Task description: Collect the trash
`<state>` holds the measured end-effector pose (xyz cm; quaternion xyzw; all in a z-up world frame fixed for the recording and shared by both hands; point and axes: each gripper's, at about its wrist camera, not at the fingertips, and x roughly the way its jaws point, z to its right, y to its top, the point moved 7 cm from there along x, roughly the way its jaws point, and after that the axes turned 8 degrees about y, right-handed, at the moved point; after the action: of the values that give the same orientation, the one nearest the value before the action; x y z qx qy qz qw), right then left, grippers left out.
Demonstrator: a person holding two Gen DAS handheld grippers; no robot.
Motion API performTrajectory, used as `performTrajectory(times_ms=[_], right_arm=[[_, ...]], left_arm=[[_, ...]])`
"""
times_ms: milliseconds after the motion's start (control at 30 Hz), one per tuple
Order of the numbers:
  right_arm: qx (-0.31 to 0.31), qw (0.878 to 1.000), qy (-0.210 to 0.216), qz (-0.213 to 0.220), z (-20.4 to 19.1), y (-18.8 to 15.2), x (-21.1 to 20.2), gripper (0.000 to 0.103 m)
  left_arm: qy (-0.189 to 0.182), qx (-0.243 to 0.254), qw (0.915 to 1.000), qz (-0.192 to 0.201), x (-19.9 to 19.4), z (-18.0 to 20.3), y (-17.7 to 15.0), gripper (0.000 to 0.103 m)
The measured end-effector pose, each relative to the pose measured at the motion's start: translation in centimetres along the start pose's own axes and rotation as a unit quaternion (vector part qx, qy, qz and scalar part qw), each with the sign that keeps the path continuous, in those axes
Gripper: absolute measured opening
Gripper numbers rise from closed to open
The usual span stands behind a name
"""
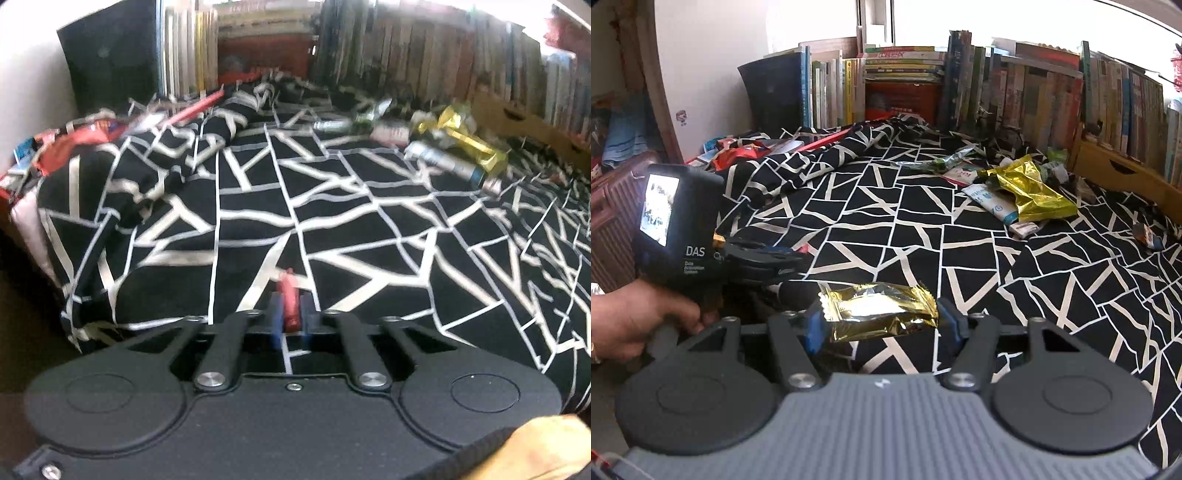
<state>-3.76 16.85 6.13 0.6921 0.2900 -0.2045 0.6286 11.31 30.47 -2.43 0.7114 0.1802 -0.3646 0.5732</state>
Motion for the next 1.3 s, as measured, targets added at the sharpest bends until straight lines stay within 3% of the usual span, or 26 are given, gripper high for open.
performTrajectory(times_ms=[500, 867, 1000, 1300], right_arm=[[-0.013, 1.0, 0.025, 0.006, 0.4, 1.4, 0.9, 0.064], [-0.037, 0.998, 0.043, -0.002, -0.5, 1.0, 0.6, 0.064], [-0.038, 0.998, 0.044, 0.001, -0.2, 1.2, 0.5, 0.064], [-0.039, 0.997, 0.062, 0.008, -1.2, 1.9, 1.1, 0.064]], left_arm=[[0.0, -0.007, 0.9999, 0.016, -2.1, -1.1, 0.1, 0.003], [0.007, 0.018, 0.9998, -0.005, 0.4, -0.1, -0.5, 0.015], [0.013, 0.027, 0.9994, 0.015, 0.3, 0.2, -0.8, 0.009], [-0.007, 0.038, 0.9988, 0.029, -3.5, -0.2, -0.7, 0.009]])
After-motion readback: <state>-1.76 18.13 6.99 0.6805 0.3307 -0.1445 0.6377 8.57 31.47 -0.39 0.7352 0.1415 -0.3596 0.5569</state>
